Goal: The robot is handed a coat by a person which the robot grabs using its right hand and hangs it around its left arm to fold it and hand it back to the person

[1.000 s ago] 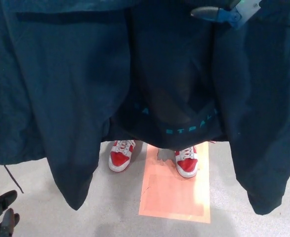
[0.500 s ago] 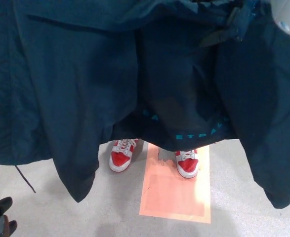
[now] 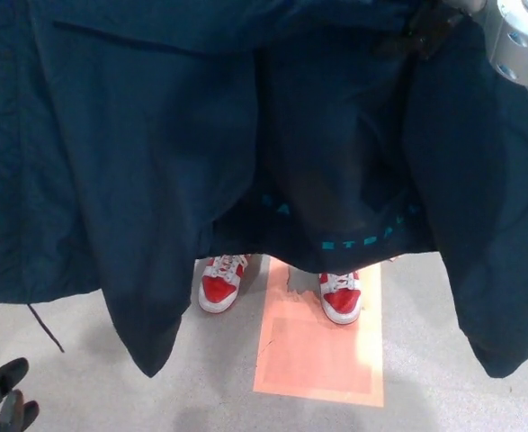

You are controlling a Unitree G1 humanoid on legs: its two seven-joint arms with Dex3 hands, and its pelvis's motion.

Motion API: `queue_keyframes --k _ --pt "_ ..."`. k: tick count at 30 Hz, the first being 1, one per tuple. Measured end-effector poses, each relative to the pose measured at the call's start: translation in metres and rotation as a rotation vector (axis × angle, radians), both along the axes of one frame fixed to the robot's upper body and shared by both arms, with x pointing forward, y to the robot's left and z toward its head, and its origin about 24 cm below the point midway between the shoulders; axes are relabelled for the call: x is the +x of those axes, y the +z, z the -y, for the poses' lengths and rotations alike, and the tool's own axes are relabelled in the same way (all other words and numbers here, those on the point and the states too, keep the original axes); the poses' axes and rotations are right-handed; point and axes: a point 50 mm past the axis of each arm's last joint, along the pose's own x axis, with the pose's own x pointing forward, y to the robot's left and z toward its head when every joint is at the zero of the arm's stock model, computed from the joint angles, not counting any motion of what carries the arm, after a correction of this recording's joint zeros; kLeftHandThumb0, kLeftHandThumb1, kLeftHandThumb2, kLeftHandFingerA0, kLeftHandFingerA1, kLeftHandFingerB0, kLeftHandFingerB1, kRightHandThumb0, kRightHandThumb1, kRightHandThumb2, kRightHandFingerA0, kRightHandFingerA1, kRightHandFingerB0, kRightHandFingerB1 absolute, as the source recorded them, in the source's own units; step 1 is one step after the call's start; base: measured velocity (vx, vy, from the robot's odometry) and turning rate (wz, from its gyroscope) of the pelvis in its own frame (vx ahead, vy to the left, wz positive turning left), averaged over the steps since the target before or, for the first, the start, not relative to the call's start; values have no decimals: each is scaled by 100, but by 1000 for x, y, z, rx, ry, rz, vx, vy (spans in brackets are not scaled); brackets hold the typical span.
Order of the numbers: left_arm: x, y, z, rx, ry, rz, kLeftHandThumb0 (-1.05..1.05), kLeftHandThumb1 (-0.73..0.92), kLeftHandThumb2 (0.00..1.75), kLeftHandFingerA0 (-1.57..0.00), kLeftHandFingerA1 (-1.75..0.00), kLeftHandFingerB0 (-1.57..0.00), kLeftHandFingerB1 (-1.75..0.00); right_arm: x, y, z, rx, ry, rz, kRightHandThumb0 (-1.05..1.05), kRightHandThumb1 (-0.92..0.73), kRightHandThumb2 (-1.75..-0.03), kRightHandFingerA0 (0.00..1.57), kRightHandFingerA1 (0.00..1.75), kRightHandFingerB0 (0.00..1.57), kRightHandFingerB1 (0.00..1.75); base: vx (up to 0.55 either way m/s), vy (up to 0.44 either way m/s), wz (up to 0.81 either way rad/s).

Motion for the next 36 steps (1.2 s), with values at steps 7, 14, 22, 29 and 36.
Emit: queue_keyframes --k 7,14,22,29,36 --pt "1 -1 4 -13 -9 4 -76 77 108 -13 -47 0 -34 2 0 1 48 34 86 -38 -86 -69 83 172 64 138 0 0 0" --pt "2 0 4 -12 -12 9 -76 74 107 -16 -49 0 -38 2 8 0 135 74 180 -39 -89 -67 80 175 56 155 0 0 0" --pt "1 0 6 -15 -24 12 -35 59 113 0 -47 0 -48 3 17 4 242 94 284 -41 -79 -68 86 163 81 91 0 0 0" --pt "0 2 7 -17 -45 21 -36 56 111 0 -47 0 -47 6 23 12 328 80 360 -37 -85 -68 81 172 61 133 0 0 0" --pt "4 8 9 -29 -78 43 -36 54 110 0 -48 0 -48 4 52 16 405 72 478 -39 -87 -69 79 171 62 135 0 0 0"
